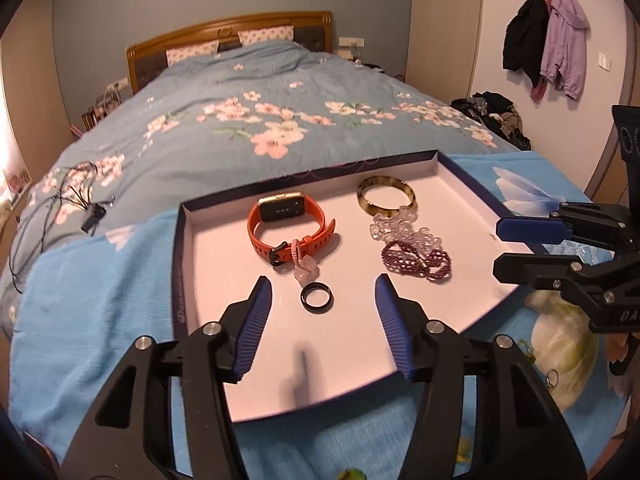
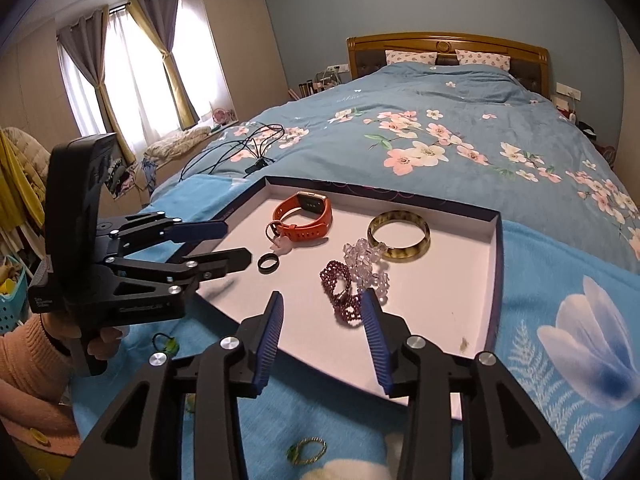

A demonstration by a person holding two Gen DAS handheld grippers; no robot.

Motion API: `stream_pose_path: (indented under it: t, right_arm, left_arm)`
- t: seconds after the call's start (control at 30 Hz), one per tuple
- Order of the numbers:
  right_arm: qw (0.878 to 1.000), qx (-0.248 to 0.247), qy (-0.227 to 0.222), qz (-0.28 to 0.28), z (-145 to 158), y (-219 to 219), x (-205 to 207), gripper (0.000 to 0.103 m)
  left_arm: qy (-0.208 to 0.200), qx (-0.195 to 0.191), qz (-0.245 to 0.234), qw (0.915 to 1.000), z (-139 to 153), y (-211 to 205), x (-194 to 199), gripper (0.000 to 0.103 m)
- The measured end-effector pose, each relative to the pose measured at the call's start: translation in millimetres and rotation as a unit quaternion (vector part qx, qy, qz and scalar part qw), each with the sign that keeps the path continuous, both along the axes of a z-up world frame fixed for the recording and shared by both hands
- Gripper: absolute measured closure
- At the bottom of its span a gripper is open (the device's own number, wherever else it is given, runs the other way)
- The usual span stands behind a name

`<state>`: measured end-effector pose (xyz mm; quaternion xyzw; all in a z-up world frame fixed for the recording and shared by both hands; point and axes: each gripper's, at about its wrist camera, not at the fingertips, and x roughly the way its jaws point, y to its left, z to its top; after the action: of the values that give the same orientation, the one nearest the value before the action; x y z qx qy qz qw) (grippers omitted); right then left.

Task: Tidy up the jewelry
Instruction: 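Withdraw both open tools from the box toward the rings on the duvet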

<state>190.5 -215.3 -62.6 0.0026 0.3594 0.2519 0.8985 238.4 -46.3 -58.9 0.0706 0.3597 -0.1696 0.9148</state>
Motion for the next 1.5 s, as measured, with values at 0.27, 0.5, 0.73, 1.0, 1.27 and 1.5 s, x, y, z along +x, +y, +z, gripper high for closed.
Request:
stream_pose_path:
  t: [0.27, 0.5, 0.73, 1.0, 1.27, 1.5]
  right_arm:
    - [1.000, 0.010, 0.001, -0.011, 0.5, -13.0, -23.5, 0.058]
    - [0.999, 0.022, 0.015, -0.028, -8.6, -28.6, -42.7, 0.058]
    - [0.999, 0.018, 0.042, -0.031, -28.2, -29.6, -59.1, 0.058]
    - [0.998, 0.013, 0.056, -0.025, -38.6, -21.0, -71.9, 0.058]
    - [0.998, -0.001, 0.057, -0.024, -39.7, -13.2, -79.0, 0.058]
    - [0.998, -0.006, 0.061, -0.025, -40.8, -10.1, -82.5, 0.058]
  left_arm:
    - [-0.034, -0.009, 0.001, 0.9994, 20.8, 18.6, -38.7, 0.043]
    - [-0.028, -0.024, -0.001, 0.9993, 18.3, 40.7, -66.5, 0.041]
    - [-0.024, -0.017, -0.013, 0.9995, 9.9, 47.1, -92.2, 0.041]
    - [-0.020, -0.006, -0.052, 0.9984, -1.2, 28.2, -123.9, 0.040]
    - [-0.001, -0.010, -0.082, 0.9966, -14.2, 7.6, -136.0, 0.040]
    - [0.009, -0.010, -0.094, 0.9955, -18.5, 0.5, -135.7, 0.040]
